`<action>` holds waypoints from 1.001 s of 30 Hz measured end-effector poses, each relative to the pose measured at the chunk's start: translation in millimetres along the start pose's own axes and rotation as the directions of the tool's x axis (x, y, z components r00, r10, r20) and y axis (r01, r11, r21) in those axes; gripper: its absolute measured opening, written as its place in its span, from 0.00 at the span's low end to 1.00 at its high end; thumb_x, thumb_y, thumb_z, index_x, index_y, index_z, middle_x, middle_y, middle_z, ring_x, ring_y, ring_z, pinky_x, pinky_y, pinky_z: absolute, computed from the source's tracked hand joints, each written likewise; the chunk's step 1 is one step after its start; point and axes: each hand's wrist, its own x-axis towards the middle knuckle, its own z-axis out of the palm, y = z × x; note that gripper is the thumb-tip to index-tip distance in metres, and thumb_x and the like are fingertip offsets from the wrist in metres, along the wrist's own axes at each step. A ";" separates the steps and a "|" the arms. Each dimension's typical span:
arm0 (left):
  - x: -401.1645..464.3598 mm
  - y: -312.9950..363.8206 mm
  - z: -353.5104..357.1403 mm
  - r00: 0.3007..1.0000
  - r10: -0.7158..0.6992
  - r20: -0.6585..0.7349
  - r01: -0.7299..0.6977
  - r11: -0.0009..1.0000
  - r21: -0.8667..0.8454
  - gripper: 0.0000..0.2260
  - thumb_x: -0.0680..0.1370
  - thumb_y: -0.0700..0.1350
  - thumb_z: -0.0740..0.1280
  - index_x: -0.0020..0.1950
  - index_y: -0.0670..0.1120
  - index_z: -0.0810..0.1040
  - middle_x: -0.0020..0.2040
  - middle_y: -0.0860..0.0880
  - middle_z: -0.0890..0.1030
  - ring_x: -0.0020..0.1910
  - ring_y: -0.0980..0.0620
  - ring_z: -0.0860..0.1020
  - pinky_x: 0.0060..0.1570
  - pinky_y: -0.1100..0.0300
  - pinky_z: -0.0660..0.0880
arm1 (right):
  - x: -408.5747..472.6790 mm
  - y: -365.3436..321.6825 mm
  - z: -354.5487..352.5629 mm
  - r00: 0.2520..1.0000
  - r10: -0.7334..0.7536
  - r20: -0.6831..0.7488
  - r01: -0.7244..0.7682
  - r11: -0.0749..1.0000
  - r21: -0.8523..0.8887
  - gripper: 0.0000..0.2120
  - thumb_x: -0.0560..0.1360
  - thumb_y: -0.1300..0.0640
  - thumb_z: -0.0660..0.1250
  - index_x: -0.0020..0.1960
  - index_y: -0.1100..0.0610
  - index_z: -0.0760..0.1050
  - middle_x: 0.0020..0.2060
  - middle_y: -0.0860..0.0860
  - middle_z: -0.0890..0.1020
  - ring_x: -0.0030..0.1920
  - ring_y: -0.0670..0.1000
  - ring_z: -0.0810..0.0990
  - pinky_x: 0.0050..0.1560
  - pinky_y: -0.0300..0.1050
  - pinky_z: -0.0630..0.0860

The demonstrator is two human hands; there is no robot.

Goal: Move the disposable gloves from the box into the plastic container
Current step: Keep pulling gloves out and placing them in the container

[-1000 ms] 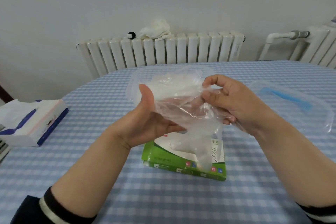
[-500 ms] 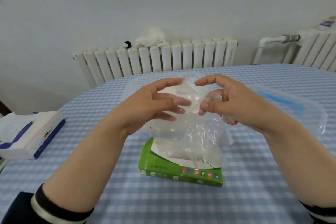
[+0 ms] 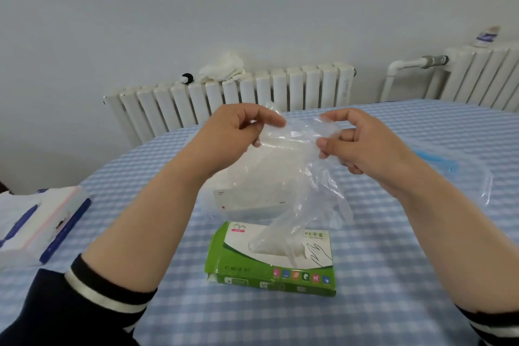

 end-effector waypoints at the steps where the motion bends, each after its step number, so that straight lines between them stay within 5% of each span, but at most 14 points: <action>1: 3.9 -1.6 -0.3 1.000 0.001 0.003 -0.001 1.000 0.012 0.18 0.82 0.38 0.59 0.53 0.59 0.81 0.31 0.68 0.77 0.31 0.67 0.74 0.36 0.75 0.70 | 1.9 2.2 -2.1 1.000 0.003 -0.030 -0.002 1.000 0.011 0.16 0.74 0.55 0.71 0.60 0.48 0.71 0.35 0.49 0.85 0.26 0.43 0.69 0.29 0.37 0.66; 8: 27.8 -24.4 -8.7 0.999 -0.040 -0.034 0.041 0.999 0.028 0.18 0.83 0.39 0.58 0.64 0.59 0.78 0.35 0.52 0.76 0.28 0.65 0.73 0.34 0.75 0.69 | 12.5 12.8 -9.6 0.983 0.021 -0.182 -0.019 1.000 0.012 0.17 0.75 0.53 0.71 0.61 0.46 0.71 0.36 0.47 0.84 0.30 0.44 0.73 0.34 0.39 0.69; 13: 56.1 -37.6 -14.4 0.999 -0.028 0.018 0.025 0.989 0.147 0.16 0.83 0.39 0.58 0.64 0.57 0.76 0.40 0.58 0.77 0.28 0.64 0.72 0.37 0.67 0.70 | 16.5 18.6 -10.3 0.974 0.041 -0.222 -0.037 0.999 0.025 0.16 0.76 0.54 0.70 0.62 0.48 0.71 0.35 0.46 0.84 0.29 0.44 0.72 0.33 0.39 0.69; 17: 78.7 -52.5 -15.5 0.993 0.006 0.121 -0.048 0.936 0.349 0.18 0.83 0.38 0.58 0.69 0.55 0.73 0.60 0.59 0.71 0.45 0.62 0.75 0.47 0.74 0.69 | 17.8 19.5 -9.8 0.975 0.022 -0.222 -0.016 0.999 0.030 0.15 0.77 0.54 0.69 0.61 0.48 0.71 0.34 0.47 0.84 0.28 0.43 0.72 0.33 0.39 0.68; 20: 82.9 -74.5 -15.2 0.979 0.025 0.204 -0.135 0.825 0.549 0.20 0.83 0.38 0.58 0.71 0.56 0.70 0.70 0.57 0.68 0.64 0.54 0.72 0.60 0.63 0.66 | 18.3 19.1 -10.6 0.975 -0.002 -0.222 0.009 1.000 0.029 0.14 0.77 0.54 0.69 0.61 0.48 0.71 0.34 0.47 0.84 0.28 0.43 0.72 0.33 0.39 0.68; 23: 79.4 -85.4 -13.9 0.976 0.079 0.204 -0.201 0.692 0.693 0.19 0.82 0.39 0.58 0.71 0.55 0.69 0.70 0.55 0.66 0.48 0.51 0.78 0.47 0.57 0.75 | 18.9 20.0 -9.6 0.977 -0.021 -0.211 0.029 0.999 0.034 0.13 0.77 0.54 0.68 0.60 0.48 0.71 0.35 0.47 0.84 0.28 0.44 0.72 0.33 0.39 0.68; 26: 73.2 -87.8 -13.3 0.970 0.124 0.210 -0.243 0.568 0.786 0.12 0.82 0.40 0.60 0.64 0.51 0.69 0.67 0.53 0.66 0.32 0.54 0.72 0.30 0.59 0.70 | 18.4 22.1 -4.1 0.984 -0.033 -0.177 0.037 0.999 0.018 0.13 0.77 0.54 0.68 0.60 0.48 0.71 0.34 0.46 0.84 0.27 0.43 0.72 0.32 0.38 0.68; 30: 72.8 -90.6 -13.0 0.948 0.175 0.264 -0.316 0.449 0.836 0.09 0.79 0.37 0.62 0.52 0.51 0.68 0.63 0.52 0.67 0.33 0.53 0.70 0.27 0.61 0.64 | 16.5 24.3 4.0 0.989 -0.060 -0.137 0.059 0.998 -0.010 0.12 0.77 0.55 0.68 0.59 0.48 0.71 0.33 0.45 0.83 0.26 0.42 0.71 0.30 0.34 0.68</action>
